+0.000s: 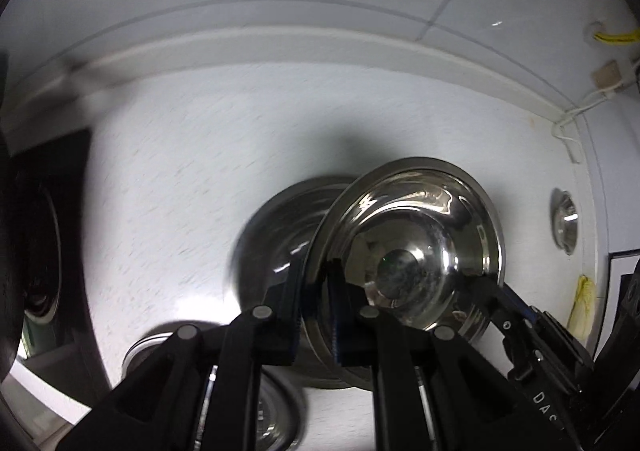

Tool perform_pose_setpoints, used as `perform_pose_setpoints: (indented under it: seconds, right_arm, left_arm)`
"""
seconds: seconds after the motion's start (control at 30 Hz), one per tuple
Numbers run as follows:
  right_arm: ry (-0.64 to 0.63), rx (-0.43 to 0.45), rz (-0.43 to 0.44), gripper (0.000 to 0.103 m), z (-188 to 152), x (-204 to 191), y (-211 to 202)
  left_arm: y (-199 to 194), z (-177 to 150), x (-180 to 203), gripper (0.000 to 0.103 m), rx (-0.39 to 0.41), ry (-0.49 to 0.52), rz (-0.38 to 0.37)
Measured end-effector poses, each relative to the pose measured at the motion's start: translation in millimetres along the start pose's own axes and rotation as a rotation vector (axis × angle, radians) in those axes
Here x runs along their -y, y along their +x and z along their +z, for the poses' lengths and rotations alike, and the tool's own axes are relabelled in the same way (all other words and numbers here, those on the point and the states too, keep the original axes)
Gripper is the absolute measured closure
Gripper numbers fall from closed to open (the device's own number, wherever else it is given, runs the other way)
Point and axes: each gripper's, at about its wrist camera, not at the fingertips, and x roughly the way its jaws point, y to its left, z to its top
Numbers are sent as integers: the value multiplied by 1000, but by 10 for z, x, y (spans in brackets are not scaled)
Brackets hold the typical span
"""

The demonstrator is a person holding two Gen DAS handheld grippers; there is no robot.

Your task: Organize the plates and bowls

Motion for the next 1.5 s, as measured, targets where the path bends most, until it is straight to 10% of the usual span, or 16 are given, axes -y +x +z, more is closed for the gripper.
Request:
perform_pose_setpoints:
  seconds: [0.63, 1.17, 1.23, 1.33, 1.5]
  right_arm:
    - [-32, -131, -92, 93, -88, -93, 667]
    - [-47, -85, -5, 90, 73, 73, 225]
    - [-19, -33, 33, 81, 116, 244, -41]
    - [55, 100, 24, 37, 203, 764, -602]
    - [281, 286, -125, 8, 252, 2103, -1445]
  left_arm:
    - [680, -253, -155, 92, -101, -46, 34]
    - [161, -113, 67, 86, -40, -37, 83]
    - [-82, -49, 359, 79, 2, 6, 16]
    - [-305, 76, 922, 65, 31, 83, -119]
    - [-117, 301, 2208, 52, -46, 222, -288]
